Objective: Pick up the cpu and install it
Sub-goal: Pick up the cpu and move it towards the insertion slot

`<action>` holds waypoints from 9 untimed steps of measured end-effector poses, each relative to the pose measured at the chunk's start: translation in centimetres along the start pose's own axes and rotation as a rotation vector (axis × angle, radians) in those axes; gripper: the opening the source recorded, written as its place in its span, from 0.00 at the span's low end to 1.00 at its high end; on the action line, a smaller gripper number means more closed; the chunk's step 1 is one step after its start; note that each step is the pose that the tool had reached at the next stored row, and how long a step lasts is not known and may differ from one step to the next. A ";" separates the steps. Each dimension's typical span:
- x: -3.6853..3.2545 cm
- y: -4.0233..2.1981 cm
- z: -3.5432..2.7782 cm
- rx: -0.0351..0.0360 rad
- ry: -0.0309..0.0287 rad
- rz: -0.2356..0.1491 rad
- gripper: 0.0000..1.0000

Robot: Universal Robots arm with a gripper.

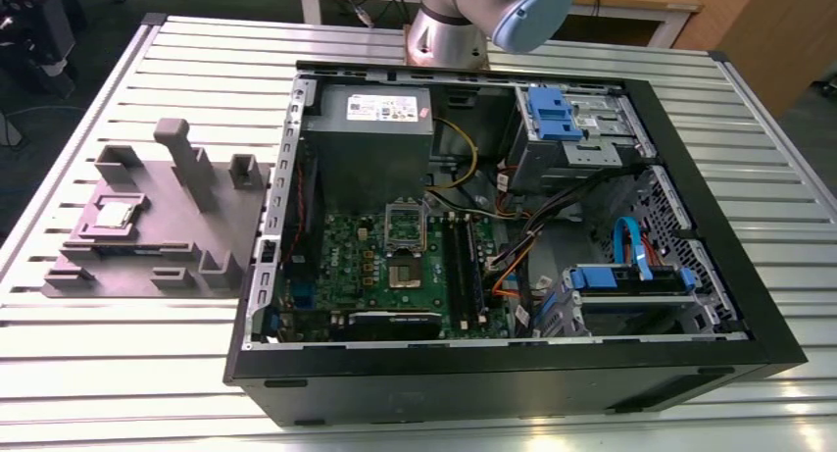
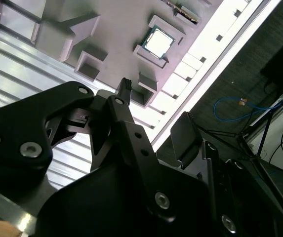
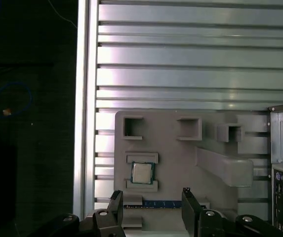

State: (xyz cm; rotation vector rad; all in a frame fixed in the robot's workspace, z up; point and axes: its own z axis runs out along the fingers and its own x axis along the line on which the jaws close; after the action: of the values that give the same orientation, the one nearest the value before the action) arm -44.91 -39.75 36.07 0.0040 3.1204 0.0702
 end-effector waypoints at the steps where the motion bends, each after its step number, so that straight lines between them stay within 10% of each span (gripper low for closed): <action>1: 0.00 -0.01 0.09 0.0000 0.0000 0.000 0.59; 9: 0.01 -0.01 0.33 0.0000 -0.0001 0.000 0.59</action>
State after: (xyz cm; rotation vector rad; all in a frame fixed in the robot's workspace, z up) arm -44.91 -39.75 35.74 0.0040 3.1203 0.0703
